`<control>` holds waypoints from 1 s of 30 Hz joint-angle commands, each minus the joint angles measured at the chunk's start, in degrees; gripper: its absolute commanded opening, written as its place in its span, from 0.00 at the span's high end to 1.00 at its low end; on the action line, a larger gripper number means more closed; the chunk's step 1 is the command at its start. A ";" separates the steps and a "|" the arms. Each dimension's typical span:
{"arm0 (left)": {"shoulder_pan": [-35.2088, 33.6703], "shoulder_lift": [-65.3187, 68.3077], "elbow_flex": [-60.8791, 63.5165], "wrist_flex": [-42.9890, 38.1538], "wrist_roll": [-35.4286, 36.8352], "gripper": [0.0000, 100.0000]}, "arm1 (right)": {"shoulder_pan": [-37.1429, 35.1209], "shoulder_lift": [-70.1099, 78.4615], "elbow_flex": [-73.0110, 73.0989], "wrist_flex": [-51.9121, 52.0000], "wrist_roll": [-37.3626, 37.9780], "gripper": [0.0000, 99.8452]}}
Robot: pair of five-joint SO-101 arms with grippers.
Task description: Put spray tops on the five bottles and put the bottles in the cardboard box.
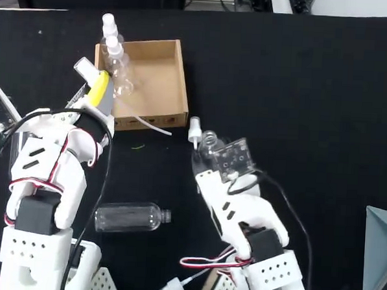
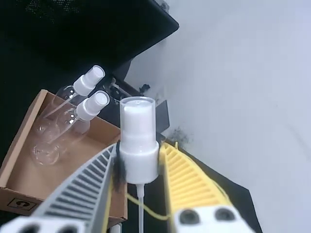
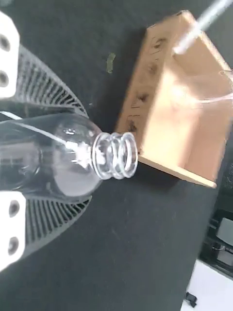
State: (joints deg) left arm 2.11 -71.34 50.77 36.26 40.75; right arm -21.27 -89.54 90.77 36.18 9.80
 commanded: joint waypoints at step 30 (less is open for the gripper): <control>12.44 -1.14 0.13 -1.49 -2.64 0.97 | -3.69 -1.45 0.13 -1.14 9.14 0.88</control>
State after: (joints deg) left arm 13.98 -71.52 51.74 36.18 38.81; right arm -23.74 -89.54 91.12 36.18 18.33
